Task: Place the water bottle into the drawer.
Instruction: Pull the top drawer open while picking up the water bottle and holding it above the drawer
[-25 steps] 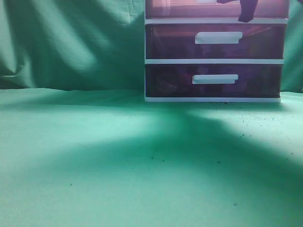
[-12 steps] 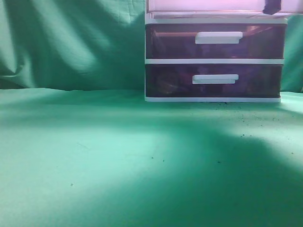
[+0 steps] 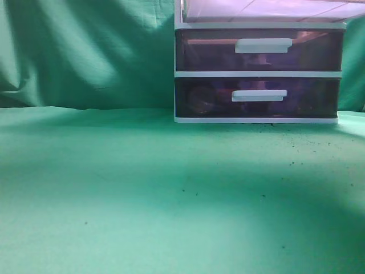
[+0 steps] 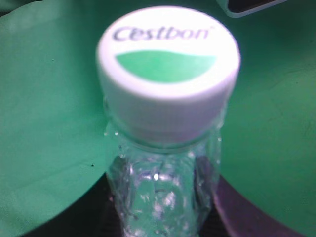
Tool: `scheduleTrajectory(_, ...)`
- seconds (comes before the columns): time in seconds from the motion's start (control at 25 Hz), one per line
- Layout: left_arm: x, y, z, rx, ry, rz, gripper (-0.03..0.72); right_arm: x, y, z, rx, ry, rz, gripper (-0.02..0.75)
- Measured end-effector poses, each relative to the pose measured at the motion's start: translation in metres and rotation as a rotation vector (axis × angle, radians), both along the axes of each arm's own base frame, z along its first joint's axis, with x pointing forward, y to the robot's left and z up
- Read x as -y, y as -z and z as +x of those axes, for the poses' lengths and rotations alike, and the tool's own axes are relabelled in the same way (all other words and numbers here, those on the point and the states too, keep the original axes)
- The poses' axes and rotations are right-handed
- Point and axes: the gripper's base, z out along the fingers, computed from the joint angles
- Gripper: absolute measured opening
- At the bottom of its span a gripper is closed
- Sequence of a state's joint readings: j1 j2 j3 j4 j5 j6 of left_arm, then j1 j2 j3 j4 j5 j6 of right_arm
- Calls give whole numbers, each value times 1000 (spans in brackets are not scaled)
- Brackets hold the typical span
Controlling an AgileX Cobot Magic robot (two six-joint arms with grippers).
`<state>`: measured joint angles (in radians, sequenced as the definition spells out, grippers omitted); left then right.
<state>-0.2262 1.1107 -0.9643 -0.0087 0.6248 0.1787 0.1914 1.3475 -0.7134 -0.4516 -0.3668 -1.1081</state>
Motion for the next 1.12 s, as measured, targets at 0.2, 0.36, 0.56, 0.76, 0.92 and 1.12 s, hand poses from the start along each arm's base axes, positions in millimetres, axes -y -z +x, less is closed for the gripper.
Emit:
scheduleTrajectory(0.2, 6, -7, 2, 41, 3, -99, 235, -13, 3, -8, -21, -44, 4, 83)
scheduleTrajectory(0.36, 16, -31, 4, 108, 92, -167, 235, -15, 4, -9, -29, -45, 11, 83)
scheduleTrajectory(0.56, 47, -93, 6, 305, 310, -210, 235, -14, 4, -10, -37, -39, 7, 83)
scheduleTrajectory(0.76, 98, -134, 28, 399, 473, -241, 235, -14, 4, -10, -39, -38, 6, 83)
scheduleTrajectory(0.92, 140, -137, 64, 406, 539, -253, 235, -14, 4, -10, -39, -38, 6, 83)
scheduleTrajectory(1.12, 172, -117, 114, 380, 544, -245, 235, -14, 4, -10, -39, -38, 6, 83)
